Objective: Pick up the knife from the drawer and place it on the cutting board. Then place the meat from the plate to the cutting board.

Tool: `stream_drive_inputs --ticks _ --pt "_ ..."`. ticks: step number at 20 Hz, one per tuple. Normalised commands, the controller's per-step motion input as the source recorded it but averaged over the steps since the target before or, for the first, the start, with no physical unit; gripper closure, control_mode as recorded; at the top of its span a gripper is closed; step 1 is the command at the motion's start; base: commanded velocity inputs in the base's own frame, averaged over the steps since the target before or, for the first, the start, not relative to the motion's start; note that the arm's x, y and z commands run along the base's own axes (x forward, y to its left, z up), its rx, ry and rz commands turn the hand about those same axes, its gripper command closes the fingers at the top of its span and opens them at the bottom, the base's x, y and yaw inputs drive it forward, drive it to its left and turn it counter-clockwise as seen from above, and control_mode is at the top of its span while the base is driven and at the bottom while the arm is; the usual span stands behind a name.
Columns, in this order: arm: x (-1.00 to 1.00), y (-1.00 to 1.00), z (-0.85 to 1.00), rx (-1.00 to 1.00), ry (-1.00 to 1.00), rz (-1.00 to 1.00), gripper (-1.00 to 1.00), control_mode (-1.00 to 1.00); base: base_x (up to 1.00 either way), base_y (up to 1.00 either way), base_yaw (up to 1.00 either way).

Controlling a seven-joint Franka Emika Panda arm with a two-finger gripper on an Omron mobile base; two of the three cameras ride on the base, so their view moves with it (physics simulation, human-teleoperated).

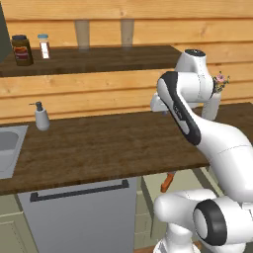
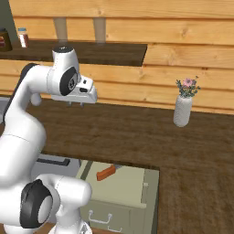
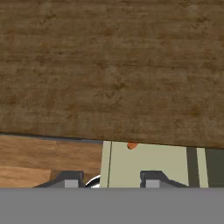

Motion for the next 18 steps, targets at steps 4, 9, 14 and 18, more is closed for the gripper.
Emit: stream_drive_inputs --ticks 4,9,14,18 --pt "-0.42 0.00 -0.02 0.00 0.00 0.00 -1.00 -1.00 0.00 0.00 0.00" --pt "-0.95 -0.01 -0.22 0.00 0.00 -0.01 -1.00 -1.00 0.00 0.00 0.00" --pt "-0.85 -0.09 -0.42 0.00 0.00 -0.03 -1.00 -1.00 0.00 0.00 0.00" --pt "-0.54 0.00 -0.56 -0.01 0.00 -0.06 -1.00 -1.00 0.00 0.00 0.00"
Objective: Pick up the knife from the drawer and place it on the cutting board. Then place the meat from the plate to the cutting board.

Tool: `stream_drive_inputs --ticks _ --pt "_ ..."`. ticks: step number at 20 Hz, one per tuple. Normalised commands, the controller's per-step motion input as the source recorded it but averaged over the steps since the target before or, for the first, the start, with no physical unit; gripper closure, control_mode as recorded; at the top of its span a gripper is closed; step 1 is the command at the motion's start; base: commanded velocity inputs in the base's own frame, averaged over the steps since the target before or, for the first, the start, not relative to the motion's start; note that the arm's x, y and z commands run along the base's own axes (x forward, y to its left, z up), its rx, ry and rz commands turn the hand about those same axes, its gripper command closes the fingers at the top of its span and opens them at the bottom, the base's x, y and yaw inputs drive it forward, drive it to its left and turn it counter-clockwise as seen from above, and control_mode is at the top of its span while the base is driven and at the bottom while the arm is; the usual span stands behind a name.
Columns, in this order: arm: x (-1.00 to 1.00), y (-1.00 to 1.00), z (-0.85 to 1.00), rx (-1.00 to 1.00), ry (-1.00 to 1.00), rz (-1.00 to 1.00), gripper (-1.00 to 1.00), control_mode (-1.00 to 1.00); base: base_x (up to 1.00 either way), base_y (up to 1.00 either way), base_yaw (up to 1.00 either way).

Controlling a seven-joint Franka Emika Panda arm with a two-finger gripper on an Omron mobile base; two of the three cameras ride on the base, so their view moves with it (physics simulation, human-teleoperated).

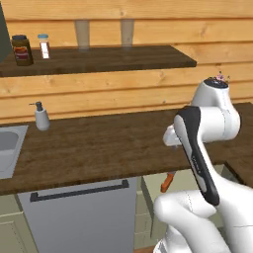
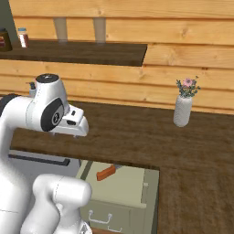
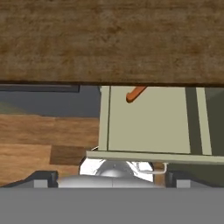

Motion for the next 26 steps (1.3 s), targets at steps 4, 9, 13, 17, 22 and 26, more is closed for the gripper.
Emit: stream_drive_inputs --ticks 4,9,13,17,22,26 --pt "-0.46 0.00 -0.68 -0.02 0.00 -0.05 -1.00 -1.00 0.00 0.00 0.00" --pt "-0.19 0.01 -0.31 -0.01 0.00 0.00 -1.00 1.00 -0.30 0.05 0.00" --pt "0.00 0.00 0.00 0.00 0.00 0.00 -1.00 1.00 -0.48 0.25 -0.01" --pt "0.00 0.00 0.00 0.00 0.00 0.00 -1.00 1.00 -0.09 0.55 -0.16" --pt "0.00 0.00 0.00 0.00 0.00 0.00 -1.00 1.00 0.00 0.67 -0.44" --pt "0.00 0.00 0.00 0.00 0.00 0.00 -1.00 1.00 0.00 0.53 -0.57"
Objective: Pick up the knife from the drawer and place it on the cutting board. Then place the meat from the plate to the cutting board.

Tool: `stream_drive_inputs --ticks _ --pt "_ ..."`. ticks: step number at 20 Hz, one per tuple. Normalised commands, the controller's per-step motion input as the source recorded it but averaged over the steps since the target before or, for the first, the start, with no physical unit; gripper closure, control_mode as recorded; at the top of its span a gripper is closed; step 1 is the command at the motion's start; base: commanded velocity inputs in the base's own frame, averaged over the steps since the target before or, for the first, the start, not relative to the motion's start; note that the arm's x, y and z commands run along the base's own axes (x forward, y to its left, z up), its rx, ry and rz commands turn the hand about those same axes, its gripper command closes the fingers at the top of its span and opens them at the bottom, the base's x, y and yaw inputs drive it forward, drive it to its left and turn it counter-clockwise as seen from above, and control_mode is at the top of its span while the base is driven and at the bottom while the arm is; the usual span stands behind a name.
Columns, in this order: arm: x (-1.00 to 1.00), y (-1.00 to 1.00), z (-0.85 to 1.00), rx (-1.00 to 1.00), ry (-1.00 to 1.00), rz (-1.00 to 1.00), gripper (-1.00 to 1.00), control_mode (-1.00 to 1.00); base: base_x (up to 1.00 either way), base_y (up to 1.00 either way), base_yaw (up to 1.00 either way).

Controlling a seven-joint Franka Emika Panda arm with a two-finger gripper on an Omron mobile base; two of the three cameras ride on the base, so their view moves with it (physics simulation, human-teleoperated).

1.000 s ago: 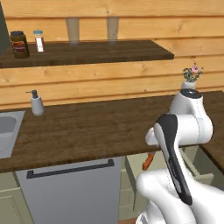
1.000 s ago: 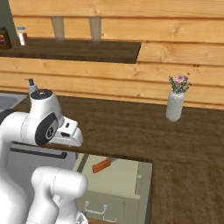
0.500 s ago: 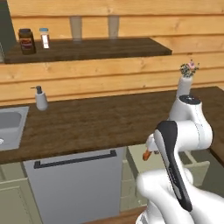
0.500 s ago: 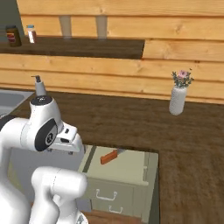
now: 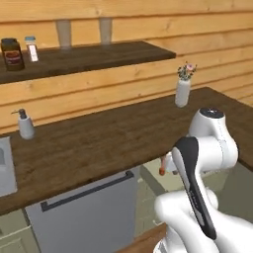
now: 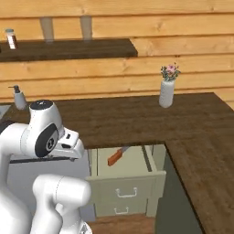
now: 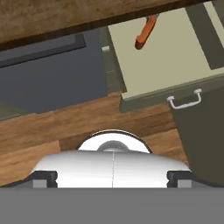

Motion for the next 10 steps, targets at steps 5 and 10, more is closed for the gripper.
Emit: stream_drive_inputs --ticks 5,10 --pt "0.00 0.00 0.00 0.00 0.00 0.00 -1.00 1.00 0.03 0.54 -0.56" --pt "0.00 0.00 0.00 0.00 0.00 0.00 -1.00 1.00 0.10 0.78 -0.51"
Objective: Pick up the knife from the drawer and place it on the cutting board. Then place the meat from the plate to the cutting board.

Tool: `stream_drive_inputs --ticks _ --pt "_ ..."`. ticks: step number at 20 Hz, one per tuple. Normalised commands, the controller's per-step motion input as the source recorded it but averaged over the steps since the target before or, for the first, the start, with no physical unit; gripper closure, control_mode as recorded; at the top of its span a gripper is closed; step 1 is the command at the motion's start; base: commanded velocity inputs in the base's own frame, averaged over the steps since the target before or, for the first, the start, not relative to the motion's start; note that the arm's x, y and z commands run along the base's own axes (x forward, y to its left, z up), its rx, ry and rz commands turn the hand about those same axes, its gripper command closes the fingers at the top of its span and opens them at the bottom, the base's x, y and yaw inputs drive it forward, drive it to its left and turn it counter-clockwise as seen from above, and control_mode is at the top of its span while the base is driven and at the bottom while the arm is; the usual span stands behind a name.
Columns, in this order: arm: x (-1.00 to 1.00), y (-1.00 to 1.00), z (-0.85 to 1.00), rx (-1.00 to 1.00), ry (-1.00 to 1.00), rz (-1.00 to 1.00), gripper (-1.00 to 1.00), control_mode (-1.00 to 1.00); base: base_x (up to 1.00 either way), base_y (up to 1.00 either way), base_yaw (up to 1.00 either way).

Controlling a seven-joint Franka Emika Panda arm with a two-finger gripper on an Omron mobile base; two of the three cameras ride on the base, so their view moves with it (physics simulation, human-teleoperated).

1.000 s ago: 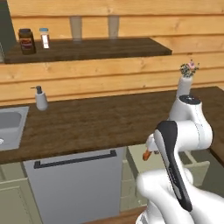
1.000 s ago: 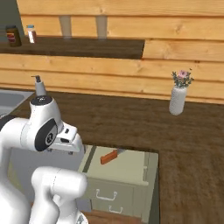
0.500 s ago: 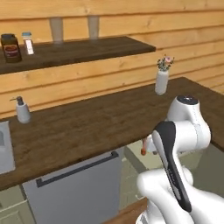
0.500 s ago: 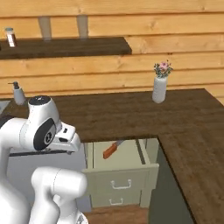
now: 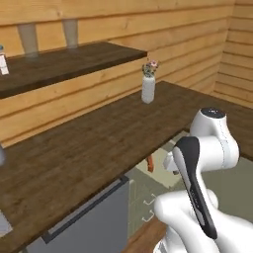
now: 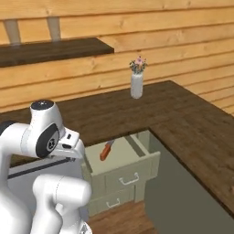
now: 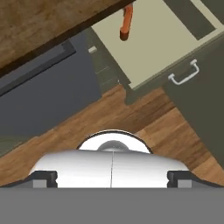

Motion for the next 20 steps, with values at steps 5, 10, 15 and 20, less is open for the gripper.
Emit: stream_drive_inputs --ticks 5,10,15,20 --pt "0.00 0.00 0.00 0.00 0.00 0.00 -1.00 1.00 0.18 0.56 -0.45" --pt "0.00 0.00 0.00 0.00 0.00 0.00 -1.00 1.00 0.16 0.04 -0.37" --pt "0.00 0.11 -0.01 -0.01 0.00 -0.06 -1.00 -1.00 0.02 0.29 -0.27" --pt "0.12 0.40 -0.01 -0.04 0.00 -0.21 -1.00 -1.00 0.00 0.00 0.00"
